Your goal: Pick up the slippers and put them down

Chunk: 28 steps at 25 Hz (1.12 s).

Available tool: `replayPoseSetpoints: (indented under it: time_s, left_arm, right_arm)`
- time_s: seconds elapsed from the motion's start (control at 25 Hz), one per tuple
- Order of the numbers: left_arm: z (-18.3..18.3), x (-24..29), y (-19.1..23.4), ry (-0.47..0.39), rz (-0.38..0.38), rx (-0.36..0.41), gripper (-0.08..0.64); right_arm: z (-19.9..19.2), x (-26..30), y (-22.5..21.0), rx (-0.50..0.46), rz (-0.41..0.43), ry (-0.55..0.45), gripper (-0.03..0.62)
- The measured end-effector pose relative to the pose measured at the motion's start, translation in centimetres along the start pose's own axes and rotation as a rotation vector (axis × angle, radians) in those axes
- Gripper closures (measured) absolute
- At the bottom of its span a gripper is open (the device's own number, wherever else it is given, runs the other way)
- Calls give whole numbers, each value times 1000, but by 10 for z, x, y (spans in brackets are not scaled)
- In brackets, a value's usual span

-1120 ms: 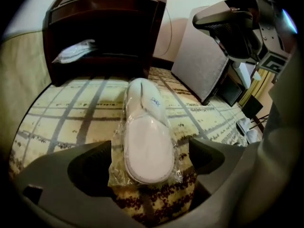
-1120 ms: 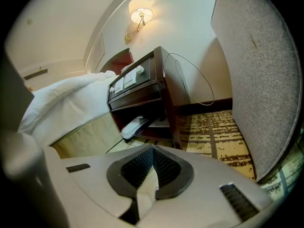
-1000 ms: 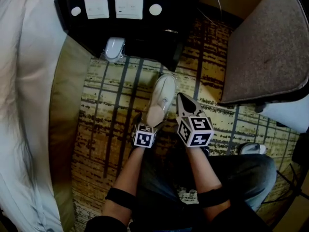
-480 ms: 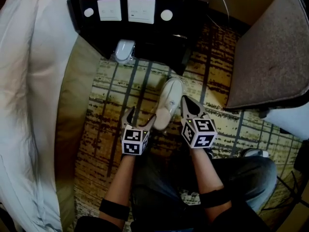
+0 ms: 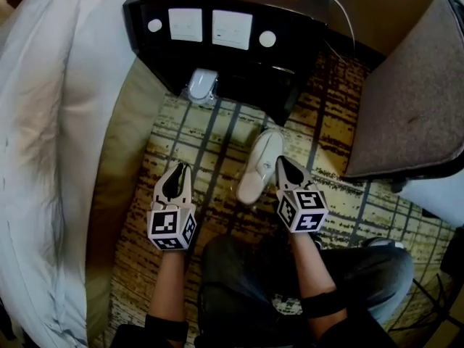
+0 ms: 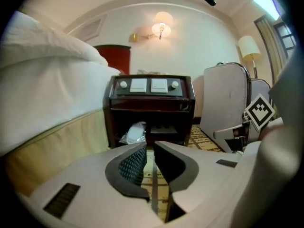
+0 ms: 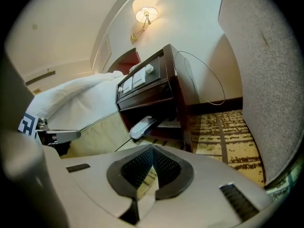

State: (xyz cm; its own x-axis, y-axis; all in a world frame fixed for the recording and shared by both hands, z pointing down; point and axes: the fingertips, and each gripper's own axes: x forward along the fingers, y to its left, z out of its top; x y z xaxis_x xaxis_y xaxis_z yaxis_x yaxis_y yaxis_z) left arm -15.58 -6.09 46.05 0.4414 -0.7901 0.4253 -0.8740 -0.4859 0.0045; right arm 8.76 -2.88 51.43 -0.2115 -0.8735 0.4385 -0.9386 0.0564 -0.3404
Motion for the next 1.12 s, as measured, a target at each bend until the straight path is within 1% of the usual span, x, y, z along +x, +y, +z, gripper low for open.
replayPoseSetpoints:
  time_s: [0.12, 0.16, 0.32, 0.44, 0.68, 0.88, 1.04, 1.12]
  left_arm:
    - [6, -19, 18, -21, 44, -19, 555]
    - [7, -25, 24, -24, 57, -26, 560]
    - [4, -39, 46, -25, 103, -56, 560]
    - [1, -46, 54, -30, 123, -69, 560]
    - [2, -43, 48, -47, 114, -23, 560]
    - [-2, -34, 46, -51, 88, -75, 560]
    - [-2, -21, 46, -45, 76, -79, 560]
    - [-3, -7, 45, -27, 62, -69, 555]
  right_arm:
    - [1, -2, 3, -11, 7, 0, 592]
    - [2, -2, 5, -14, 9, 0, 592]
    - [3, -1, 11, -25, 21, -2, 592]
    - [2, -2, 14, -33, 26, 1, 592]
    - [3, -2, 12, -38, 24, -3, 592]
    - [2, -2, 11, -41, 20, -1, 592]
    - [1, -1, 10, -38, 16, 4, 592]
    - [1, 1, 10, -35, 15, 7, 592]
